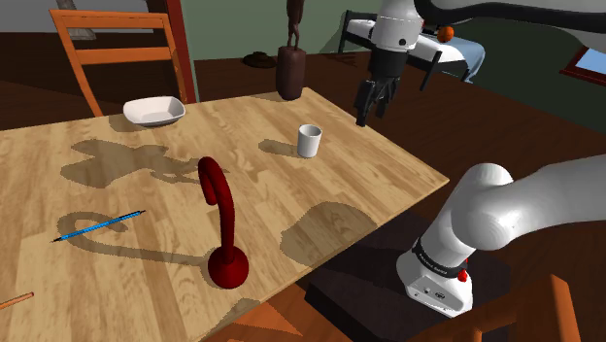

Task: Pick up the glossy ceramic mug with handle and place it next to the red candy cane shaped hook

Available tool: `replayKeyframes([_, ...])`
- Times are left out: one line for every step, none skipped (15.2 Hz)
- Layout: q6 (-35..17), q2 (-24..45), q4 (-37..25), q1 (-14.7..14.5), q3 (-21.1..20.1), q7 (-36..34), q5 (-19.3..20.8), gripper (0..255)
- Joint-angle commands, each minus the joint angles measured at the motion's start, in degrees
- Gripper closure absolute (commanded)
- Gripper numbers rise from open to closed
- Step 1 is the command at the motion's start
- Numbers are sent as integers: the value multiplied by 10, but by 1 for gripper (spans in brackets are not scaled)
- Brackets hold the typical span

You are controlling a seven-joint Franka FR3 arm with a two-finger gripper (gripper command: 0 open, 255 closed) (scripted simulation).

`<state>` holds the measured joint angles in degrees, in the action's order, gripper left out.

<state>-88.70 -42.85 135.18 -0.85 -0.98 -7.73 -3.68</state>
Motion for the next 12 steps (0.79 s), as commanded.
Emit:
replayKeyframes([0,0,0,0,0,0,0,0])
replayKeyframes([-18,15,2,2,1,2,4,0])
replayKeyframes([-36,31,4,4,2,5,7,0])
replayKeyframes([-54,48,4,6,4,7,11,0])
replayKeyframes([-71,65,4,8,5,8,14,0])
replayKeyframes([-89,83,3,10,6,10,17,0])
replayKeyframes([-105,101,1,12,7,12,21,0])
replayKeyframes([-122,119,-1,15,8,13,24,0])
replayKeyframes([-138,138,-5,17,10,15,27,0])
replayKeyframes([-154,157,-9,19,11,16,30,0])
replayKeyframes([-169,176,-14,21,12,17,34,0])
replayKeyframes([-184,196,-19,22,14,18,37,0])
